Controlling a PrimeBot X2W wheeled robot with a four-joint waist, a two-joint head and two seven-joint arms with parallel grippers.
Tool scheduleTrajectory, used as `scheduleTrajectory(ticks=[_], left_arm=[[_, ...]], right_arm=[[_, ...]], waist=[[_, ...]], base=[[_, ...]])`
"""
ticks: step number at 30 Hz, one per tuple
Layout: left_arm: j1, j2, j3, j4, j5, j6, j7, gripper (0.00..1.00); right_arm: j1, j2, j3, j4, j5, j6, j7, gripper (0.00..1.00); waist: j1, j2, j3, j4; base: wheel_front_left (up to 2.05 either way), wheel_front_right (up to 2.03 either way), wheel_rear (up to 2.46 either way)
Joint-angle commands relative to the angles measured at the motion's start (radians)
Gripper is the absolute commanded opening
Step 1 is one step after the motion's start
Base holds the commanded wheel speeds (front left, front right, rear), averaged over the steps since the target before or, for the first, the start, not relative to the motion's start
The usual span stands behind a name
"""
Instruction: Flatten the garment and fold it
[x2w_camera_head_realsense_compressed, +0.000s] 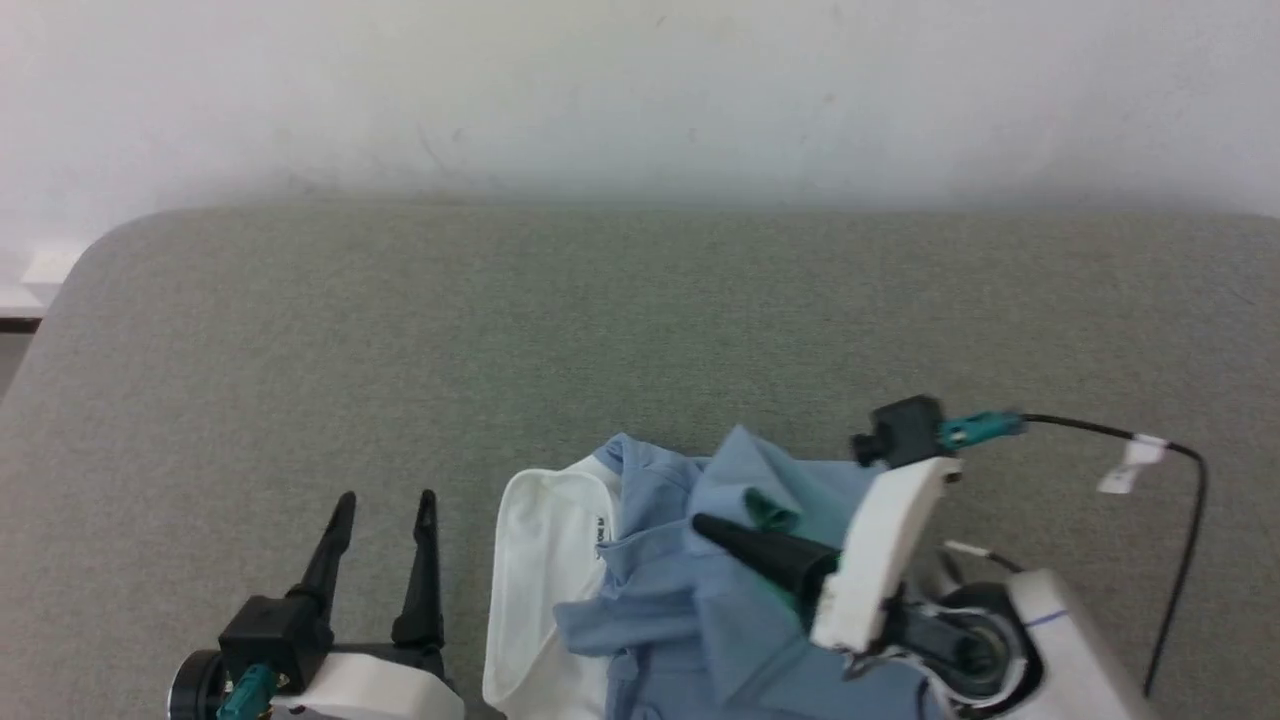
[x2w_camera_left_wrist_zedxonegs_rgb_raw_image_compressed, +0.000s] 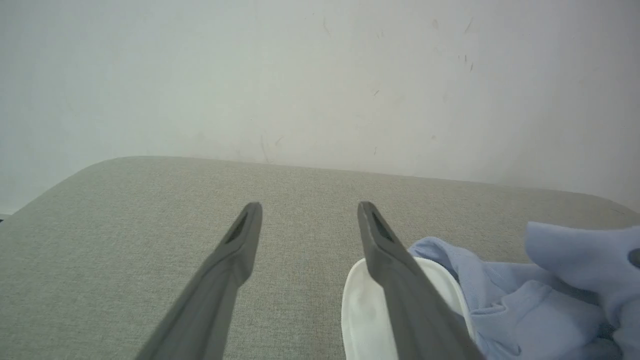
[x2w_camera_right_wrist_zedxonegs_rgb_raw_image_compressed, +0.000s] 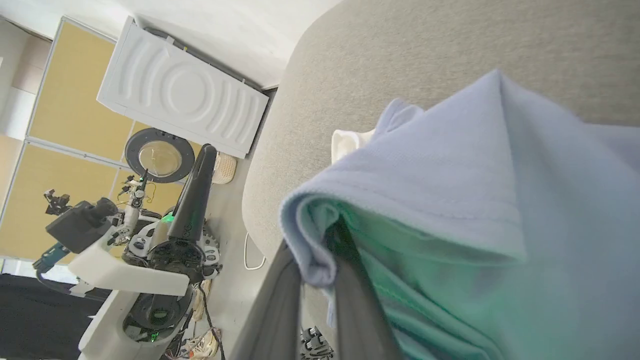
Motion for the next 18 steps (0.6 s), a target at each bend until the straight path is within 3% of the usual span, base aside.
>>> scheduleTrajectory(ticks=[1, 3, 4, 6, 7, 12, 18], left_arm=[[-0.021, -0.007, -0.008, 0.008, -0.004, -0.008, 0.003, 1.00], [-0.027, -0.012, -0.013, 0.015, -0.006, -0.009, 0.002, 1.00], [-0.028, -0.014, -0.014, 0.019, -0.007, -0.010, 0.002, 1.00], [-0.029, -0.017, -0.015, 0.024, -0.009, -0.010, 0.000, 1.00], [-0.030, -0.017, -0.016, 0.027, -0.009, -0.010, -0.001, 1.00], [-0.036, -0.022, -0.017, 0.040, -0.010, -0.013, -0.006, 1.00], [-0.030, -0.018, -0.009, 0.048, -0.011, -0.010, -0.009, 1.00]], right_arm=[[-0.033, 0.006, 0.070, 0.027, 0.002, -0.001, -0.043, 0.00], [-0.055, 0.008, 0.143, 0.063, -0.005, -0.001, -0.087, 0.00], [-0.066, 0.008, 0.177, 0.082, -0.008, -0.001, -0.110, 0.11], [-0.089, 0.009, 0.244, 0.114, -0.013, -0.001, -0.157, 0.57], [-0.101, 0.009, 0.272, 0.130, -0.017, -0.001, -0.186, 1.00], [-0.185, -0.045, 0.430, 0.158, -0.072, -0.001, -0.321, 1.00], [-0.341, -0.190, 0.700, 0.095, -0.234, -0.001, -0.420, 1.00]], waist=[[0.0000, -0.0001, 0.008, 0.032], [0.0000, -0.0001, 0.011, 0.043], [0.0000, -0.0001, 0.013, 0.046], [0.0000, -0.0001, 0.017, 0.051], [0.0000, -0.0001, 0.019, 0.052], [0.0000, -0.0001, 0.028, 0.047], [0.0000, -0.0001, 0.021, 0.012]], base=[[0.00, 0.00, 0.00], [0.00, 0.00, 0.00], [0.00, 0.00, 0.00], [0.00, 0.00, 0.00], [0.00, 0.00, 0.00], [0.00, 0.00, 0.00], [0.00, 0.00, 0.00]])
